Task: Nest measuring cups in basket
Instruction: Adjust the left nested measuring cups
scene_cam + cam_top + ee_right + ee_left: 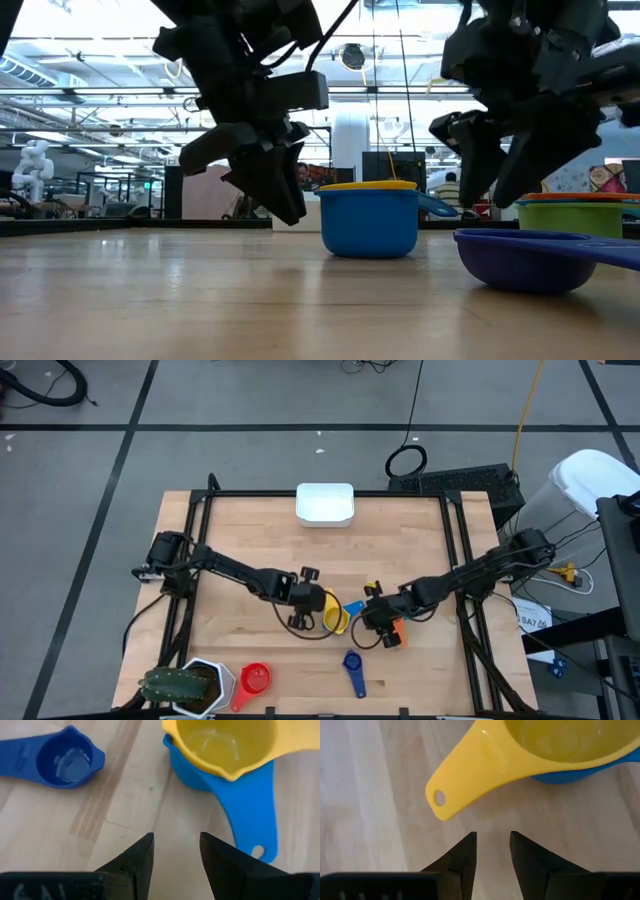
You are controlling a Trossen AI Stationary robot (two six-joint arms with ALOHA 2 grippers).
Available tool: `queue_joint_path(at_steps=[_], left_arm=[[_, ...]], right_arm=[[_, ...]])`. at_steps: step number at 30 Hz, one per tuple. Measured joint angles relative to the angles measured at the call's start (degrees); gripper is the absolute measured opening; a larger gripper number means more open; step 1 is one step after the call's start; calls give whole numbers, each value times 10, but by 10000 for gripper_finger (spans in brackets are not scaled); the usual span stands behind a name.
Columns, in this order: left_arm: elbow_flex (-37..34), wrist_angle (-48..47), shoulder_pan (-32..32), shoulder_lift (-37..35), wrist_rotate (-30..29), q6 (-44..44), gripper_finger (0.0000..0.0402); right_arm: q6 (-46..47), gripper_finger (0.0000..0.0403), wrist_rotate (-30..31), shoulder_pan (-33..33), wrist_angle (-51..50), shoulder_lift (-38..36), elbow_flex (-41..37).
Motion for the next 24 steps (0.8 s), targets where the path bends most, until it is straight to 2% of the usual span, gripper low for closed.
queue_joint_path(at_steps=[9, 13, 18, 21, 24], left_arm=[[0, 0, 6, 0, 59, 42, 122], [0, 4, 10, 0, 61, 91, 122], [0, 97, 18, 0, 45, 186, 122], [0, 168, 19, 0, 44, 205, 122], [0, 185, 19, 0, 45, 208, 122]], right_arm=[[-4, 150, -25, -17, 3, 13, 0], [-14, 150, -27, -29, 3, 13, 0], [-55, 150, -25, -51, 16, 29, 0], [-68, 150, -25, -63, 46, 44, 0], [-71, 150, -25, -70, 70, 61, 0]])
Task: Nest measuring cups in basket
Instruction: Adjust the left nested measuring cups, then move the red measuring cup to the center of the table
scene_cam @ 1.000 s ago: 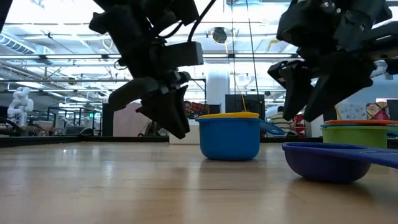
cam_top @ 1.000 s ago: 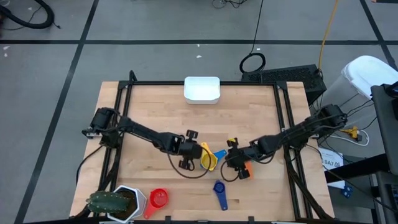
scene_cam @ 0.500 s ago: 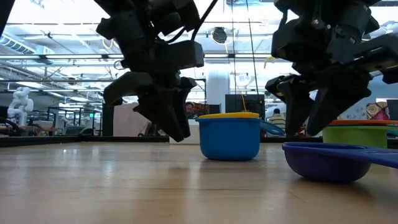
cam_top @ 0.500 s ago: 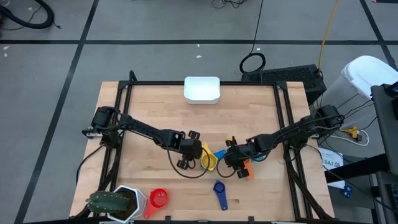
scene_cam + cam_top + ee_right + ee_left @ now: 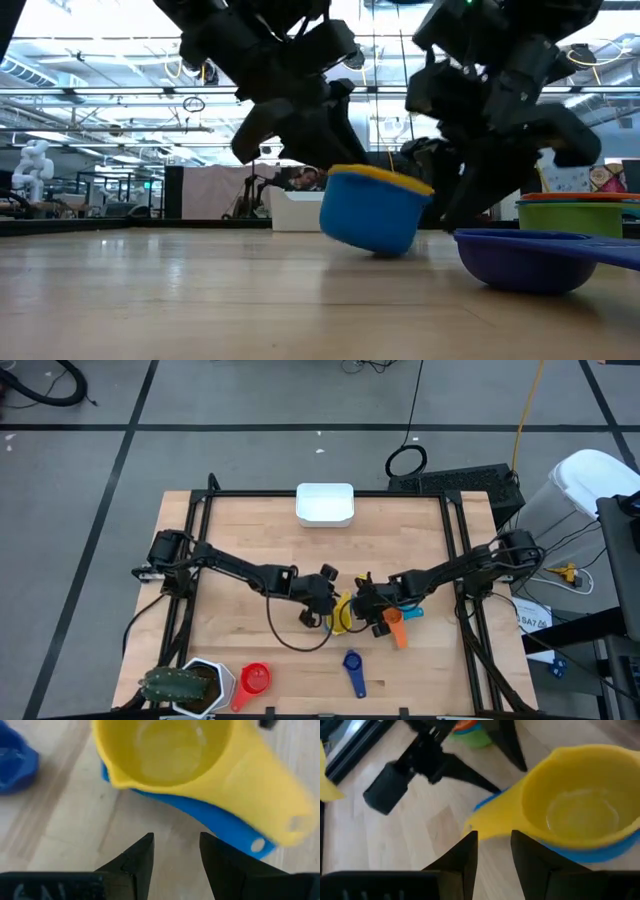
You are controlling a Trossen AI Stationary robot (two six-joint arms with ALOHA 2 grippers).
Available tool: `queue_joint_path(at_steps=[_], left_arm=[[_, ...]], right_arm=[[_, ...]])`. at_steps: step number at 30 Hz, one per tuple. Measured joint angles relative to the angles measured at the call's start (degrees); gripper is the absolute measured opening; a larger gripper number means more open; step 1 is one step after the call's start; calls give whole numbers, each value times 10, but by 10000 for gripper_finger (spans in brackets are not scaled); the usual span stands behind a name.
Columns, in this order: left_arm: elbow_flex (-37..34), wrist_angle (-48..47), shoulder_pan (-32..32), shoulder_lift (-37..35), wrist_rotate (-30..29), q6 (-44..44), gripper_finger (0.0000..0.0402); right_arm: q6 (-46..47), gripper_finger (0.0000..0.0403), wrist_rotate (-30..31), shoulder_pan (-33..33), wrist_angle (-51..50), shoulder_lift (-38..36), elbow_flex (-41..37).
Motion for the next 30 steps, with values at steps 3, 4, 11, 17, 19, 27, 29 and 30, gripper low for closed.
queue_joint_path(at_steps=[3, 4, 11, 17, 19, 27, 29, 30], left_arm=[[0, -30, 0, 0, 0, -14, 122], [0, -46, 0, 0, -1, -17, 122], [0, -113, 0, 0, -39, -43, 122], [0, -112, -7, -11, -97, -44, 122], [0, -116, -8, -20, -106, -46, 122], [0, -149, -8, -91, -136, -84, 122], [0, -163, -8, -114, -136, -110, 122], [0, -177, -10, -126, -136, -127, 122]], right_arm=[[-3, 150, 0, 0, 1, 6, 0], [-3, 150, 0, 0, -2, 6, 0], [4, 150, 1, 2, -7, -4, 0], [6, 150, 1, 2, -11, -6, 0], [6, 150, 1, 2, -11, -6, 0], [9, 150, 2, 2, -18, -6, 0], [9, 150, 3, 2, -27, -6, 0], [11, 150, 5, 2, -36, -8, 0]])
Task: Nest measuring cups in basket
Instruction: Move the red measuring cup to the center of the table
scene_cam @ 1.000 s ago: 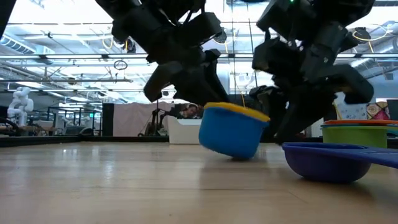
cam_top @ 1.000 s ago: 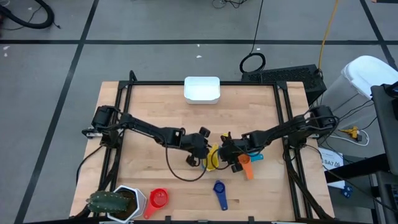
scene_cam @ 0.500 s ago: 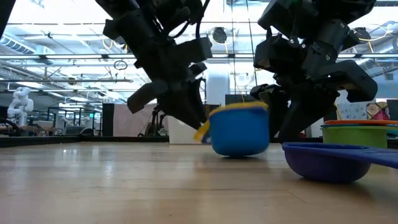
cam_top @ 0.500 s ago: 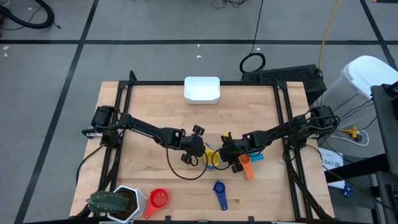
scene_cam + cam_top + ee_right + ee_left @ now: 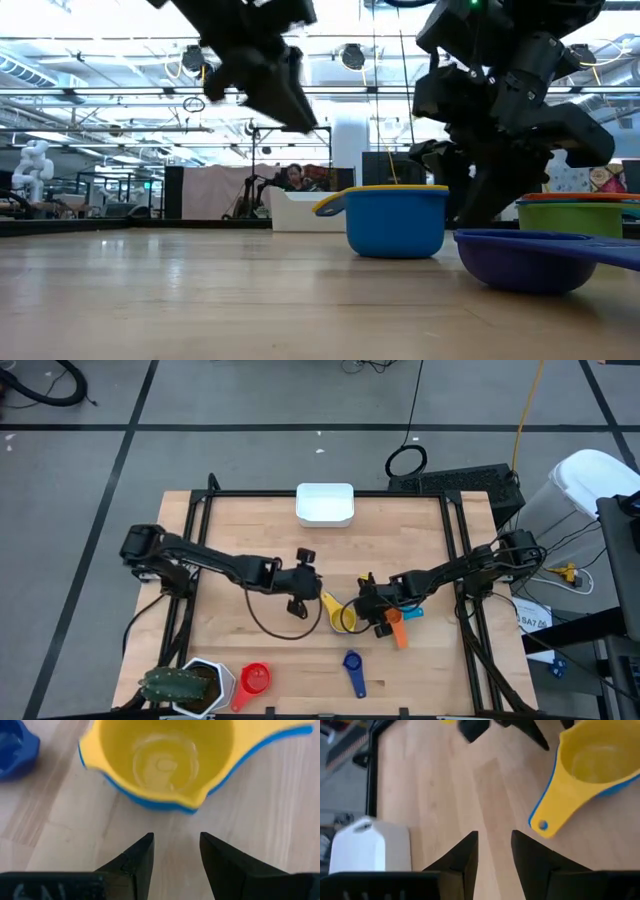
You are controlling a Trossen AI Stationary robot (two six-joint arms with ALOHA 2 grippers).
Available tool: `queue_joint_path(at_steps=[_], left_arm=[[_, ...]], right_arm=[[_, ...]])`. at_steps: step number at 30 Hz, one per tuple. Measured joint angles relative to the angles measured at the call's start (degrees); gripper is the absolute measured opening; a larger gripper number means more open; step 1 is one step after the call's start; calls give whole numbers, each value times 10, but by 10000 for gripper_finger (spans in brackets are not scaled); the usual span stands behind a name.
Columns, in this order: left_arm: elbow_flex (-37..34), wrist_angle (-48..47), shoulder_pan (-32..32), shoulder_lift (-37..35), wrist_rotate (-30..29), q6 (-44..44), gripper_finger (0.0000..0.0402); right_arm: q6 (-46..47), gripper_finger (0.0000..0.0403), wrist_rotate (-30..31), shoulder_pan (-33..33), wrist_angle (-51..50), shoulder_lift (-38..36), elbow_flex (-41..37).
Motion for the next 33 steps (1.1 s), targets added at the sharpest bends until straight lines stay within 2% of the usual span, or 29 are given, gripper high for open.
queue_joint_path(at_steps=[4, 7, 13, 16, 20, 25, 33], left_arm=[[0, -30, -22, -41, 0, -61, 122], [1, -26, -50, -61, 1, -93, 122], [0, -54, -101, -80, 0, -192, 122], [1, -55, -122, -81, -2, -234, 122], [-1, -67, -152, -79, -2, -275, 122], [0, -126, -188, -80, 2, -346, 122], [0, -207, -240, -80, 86, -516, 122]], right_arm=[[5, 150, 41, 6, -47, -32, 0], [-1, 150, 74, 17, -81, -82, 0], [36, 150, 90, 37, -111, -184, 1], [69, 150, 92, 51, -164, -218, 0], [99, 150, 111, 84, -196, -235, 0], [123, 150, 138, 124, -171, -229, 0], [158, 150, 165, 137, -167, -227, 0]])
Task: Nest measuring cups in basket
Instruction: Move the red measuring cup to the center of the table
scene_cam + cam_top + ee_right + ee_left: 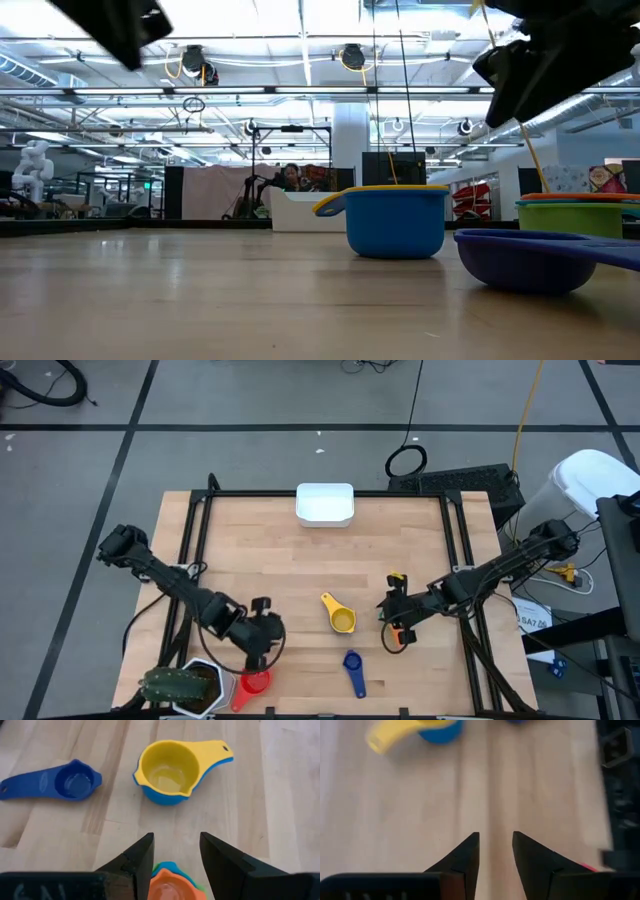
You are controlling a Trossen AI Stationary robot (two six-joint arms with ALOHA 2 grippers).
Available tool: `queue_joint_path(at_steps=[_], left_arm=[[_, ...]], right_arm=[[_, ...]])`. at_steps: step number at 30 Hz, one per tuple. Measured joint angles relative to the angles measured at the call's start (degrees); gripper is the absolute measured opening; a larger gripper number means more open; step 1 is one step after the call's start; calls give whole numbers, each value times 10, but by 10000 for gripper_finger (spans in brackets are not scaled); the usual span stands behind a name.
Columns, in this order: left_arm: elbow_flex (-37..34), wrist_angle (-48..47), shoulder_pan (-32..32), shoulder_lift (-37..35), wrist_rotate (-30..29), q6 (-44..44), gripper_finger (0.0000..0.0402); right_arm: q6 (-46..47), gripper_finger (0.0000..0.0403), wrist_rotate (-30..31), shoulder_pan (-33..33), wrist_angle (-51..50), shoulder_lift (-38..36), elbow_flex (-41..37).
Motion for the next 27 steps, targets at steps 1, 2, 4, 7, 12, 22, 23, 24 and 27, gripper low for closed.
queue_joint_path(at_steps=[1, 2, 4, 7, 12, 22, 23, 24, 27], left_arm=[[0, -3, -7, 0, 12, -16, 122], [0, -7, -13, 0, 22, -32, 122], [0, -13, -25, 0, 44, -71, 122], [0, -38, -41, 0, 67, -139, 122], [0, -74, -57, 0, 97, -242, 123], [0, -67, -69, 71, 158, -293, 194], [0, -60, -69, 80, 170, -293, 204], [0, -50, -69, 87, 180, -290, 214], [0, -29, -69, 102, 189, -277, 238]], right_arm=[[0, 150, 0, 0, 1, 0, 0], [0, 150, 1, 0, 2, 0, 0], [0, 150, 1, 0, 1, 0, 0], [0, 150, 1, 0, -13, 0, 0], [9, 151, 2, -3, -44, 0, 0], [30, 151, 28, -9, -73, 0, 0], [30, 151, 28, -9, -73, 0, 0], [30, 151, 28, -9, -74, 0, 0], [30, 151, 28, -9, -75, 0, 0]])
